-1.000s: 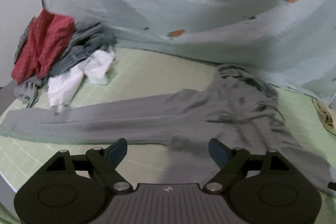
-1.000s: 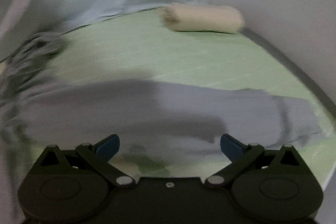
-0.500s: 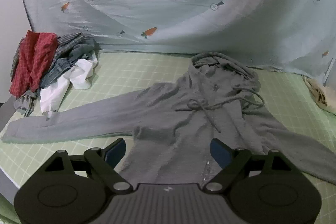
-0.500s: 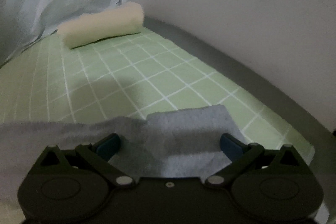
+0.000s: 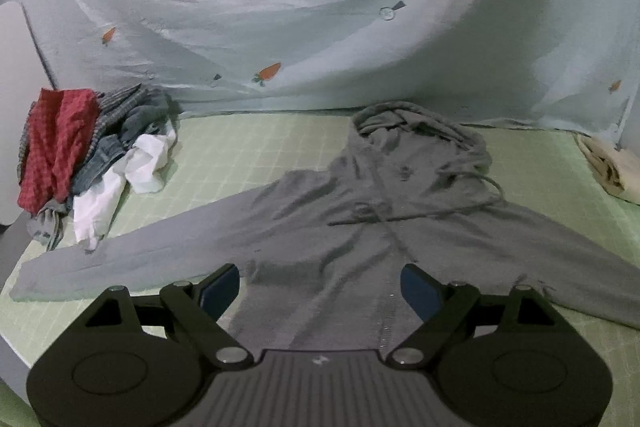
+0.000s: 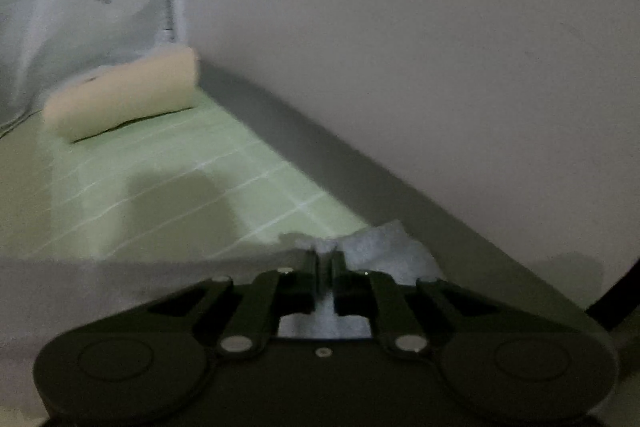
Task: Fold clothes
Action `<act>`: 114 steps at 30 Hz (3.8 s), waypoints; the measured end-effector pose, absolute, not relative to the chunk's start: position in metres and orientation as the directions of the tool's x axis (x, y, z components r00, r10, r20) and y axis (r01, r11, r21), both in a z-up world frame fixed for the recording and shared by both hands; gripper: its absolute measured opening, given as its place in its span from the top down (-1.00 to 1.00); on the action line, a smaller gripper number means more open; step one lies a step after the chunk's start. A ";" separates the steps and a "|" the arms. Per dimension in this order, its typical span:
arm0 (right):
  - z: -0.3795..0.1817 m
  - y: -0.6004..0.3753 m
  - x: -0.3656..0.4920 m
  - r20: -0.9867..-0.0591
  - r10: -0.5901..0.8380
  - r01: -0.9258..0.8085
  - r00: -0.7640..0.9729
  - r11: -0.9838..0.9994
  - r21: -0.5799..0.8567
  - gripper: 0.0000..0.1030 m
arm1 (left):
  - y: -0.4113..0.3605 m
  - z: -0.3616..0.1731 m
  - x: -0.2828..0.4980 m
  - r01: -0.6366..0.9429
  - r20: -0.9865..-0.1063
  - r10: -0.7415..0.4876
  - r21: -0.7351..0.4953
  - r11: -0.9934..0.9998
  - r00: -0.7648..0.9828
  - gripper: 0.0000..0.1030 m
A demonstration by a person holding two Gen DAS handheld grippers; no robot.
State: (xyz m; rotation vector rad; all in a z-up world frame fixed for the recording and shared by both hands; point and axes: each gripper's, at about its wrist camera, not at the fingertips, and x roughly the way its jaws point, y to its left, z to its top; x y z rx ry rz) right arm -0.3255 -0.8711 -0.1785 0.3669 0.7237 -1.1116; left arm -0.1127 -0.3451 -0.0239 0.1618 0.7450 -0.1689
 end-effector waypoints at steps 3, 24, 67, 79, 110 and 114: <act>-0.177 -0.856 -0.301 -0.677 -0.714 0.878 0.180 0.426 -0.216 -0.43 | -0.336 -0.026 -0.108 0.181 -0.692 -0.076 0.080 0.980 0.718 -0.71; -0.147 -0.674 -0.032 -0.697 -0.110 0.374 0.708 0.897 0.238 -0.89 | -0.263 -0.050 -0.037 0.041 -0.745 -0.007 0.027 0.999 0.667 -0.71; -0.157 -0.544 -0.026 -0.769 -0.141 0.403 0.623 0.901 0.161 -1.00 | -0.097 -0.086 0.031 -0.353 -0.800 0.180 -0.042 0.935 0.573 -0.71; -0.177 -0.410 -0.120 -0.774 -0.281 0.454 0.568 0.891 0.010 -1.00 | 0.047 -0.116 0.038 -0.425 -0.832 0.225 -0.015 0.905 0.508 -0.71; -0.172 -0.364 -0.071 -0.806 -0.415 0.660 0.422 0.750 -0.041 -1.00 | 0.109 -0.138 0.075 -0.319 -0.820 0.130 -0.067 0.945 0.558 0.66; -0.172 -0.364 -0.066 -0.807 -0.400 0.643 0.433 0.765 -0.034 -1.00 | 0.078 -0.118 0.080 -0.202 -0.797 0.027 -0.120 0.972 0.604 0.67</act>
